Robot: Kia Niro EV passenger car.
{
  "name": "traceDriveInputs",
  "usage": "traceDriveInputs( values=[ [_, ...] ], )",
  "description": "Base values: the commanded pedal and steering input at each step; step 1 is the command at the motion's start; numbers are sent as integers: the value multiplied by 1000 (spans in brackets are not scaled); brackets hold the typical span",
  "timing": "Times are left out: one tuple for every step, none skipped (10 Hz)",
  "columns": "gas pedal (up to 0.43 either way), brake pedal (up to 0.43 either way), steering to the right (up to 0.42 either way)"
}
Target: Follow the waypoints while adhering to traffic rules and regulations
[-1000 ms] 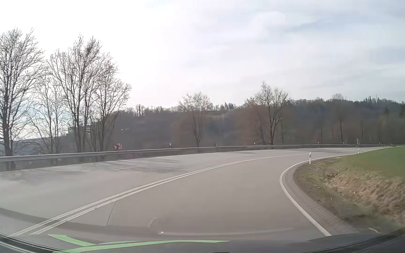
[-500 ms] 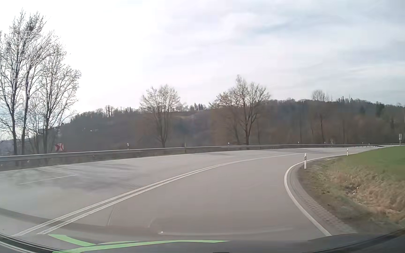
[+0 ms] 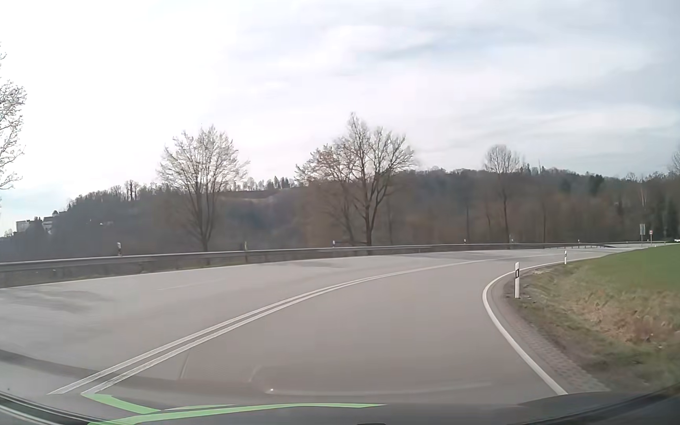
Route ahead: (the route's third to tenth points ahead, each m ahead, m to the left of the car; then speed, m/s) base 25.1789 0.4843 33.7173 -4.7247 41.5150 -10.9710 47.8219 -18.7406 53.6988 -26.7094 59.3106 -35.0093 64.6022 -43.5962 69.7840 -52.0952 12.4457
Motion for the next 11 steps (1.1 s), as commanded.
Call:
traceDriveInputs(
  values=[
    [47, 0, 86],
    [47, 0, 87],
    [47, 0, 88],
    [47, 0, 89],
    [47, 0, 89],
    [47, 0, 89],
    [47, 0, 89],
    [47, 0, 89],
    [47, 0, 90],
    [47, 0, 90],
    [47, 0, 90]
  ],
)
